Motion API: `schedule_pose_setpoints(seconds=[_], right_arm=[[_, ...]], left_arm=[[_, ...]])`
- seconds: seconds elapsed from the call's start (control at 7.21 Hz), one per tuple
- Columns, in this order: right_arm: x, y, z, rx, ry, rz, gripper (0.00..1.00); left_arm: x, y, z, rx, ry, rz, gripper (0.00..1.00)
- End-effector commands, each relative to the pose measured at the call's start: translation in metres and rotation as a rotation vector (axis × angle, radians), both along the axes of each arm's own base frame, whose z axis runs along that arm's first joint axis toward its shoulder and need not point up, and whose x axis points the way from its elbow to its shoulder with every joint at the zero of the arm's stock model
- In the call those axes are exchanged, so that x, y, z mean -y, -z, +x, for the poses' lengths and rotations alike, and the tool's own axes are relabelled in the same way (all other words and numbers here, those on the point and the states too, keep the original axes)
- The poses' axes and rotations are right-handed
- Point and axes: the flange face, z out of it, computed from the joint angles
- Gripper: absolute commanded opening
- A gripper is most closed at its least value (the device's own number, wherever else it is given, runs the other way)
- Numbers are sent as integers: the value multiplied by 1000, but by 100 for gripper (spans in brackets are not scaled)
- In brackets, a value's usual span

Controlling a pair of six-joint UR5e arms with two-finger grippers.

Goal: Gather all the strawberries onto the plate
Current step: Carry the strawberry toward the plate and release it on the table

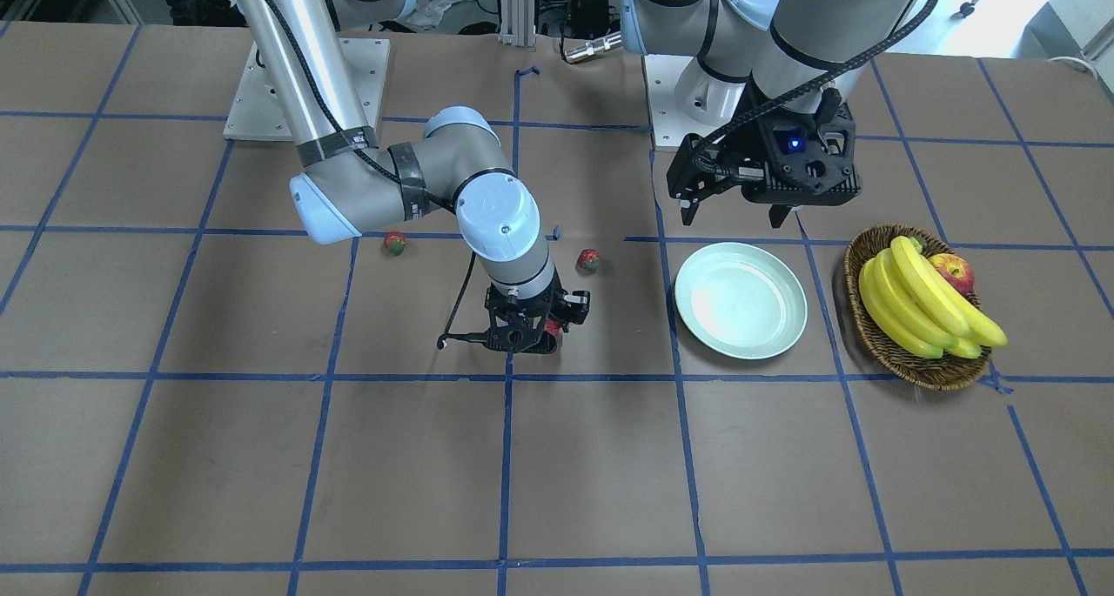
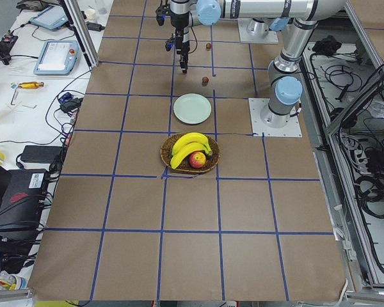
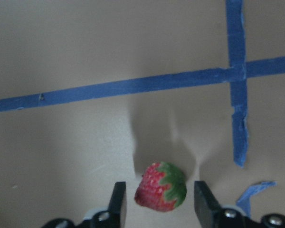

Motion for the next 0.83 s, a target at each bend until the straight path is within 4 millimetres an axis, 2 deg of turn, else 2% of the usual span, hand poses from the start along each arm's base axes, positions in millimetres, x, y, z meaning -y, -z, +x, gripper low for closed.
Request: schedule_pose_setpoints(seconds=[0.0, 0.14, 0.28, 0.42, 0.55, 0.69], right_arm=[[-11, -33, -50, -89, -72, 58, 100], [-24, -47, -95, -129, -174, 53, 100], [-48, -43, -136, -140, -235, 69, 100], [-79, -26, -161, -158, -291, 102, 100], [-104, -18, -170, -186, -309, 126, 100], [-118, -11, -172, -188, -316, 153, 100]], left_arm=[[-1, -1, 0, 1, 1, -2, 100], [-1, -1, 0, 2, 1, -2, 100], [-1, -1, 0, 0, 1, -2, 100], [-1, 1, 0, 2, 1, 1, 100], [-1, 2, 0, 0, 0, 5, 100], [-2, 4, 0, 0, 0, 8, 100]])
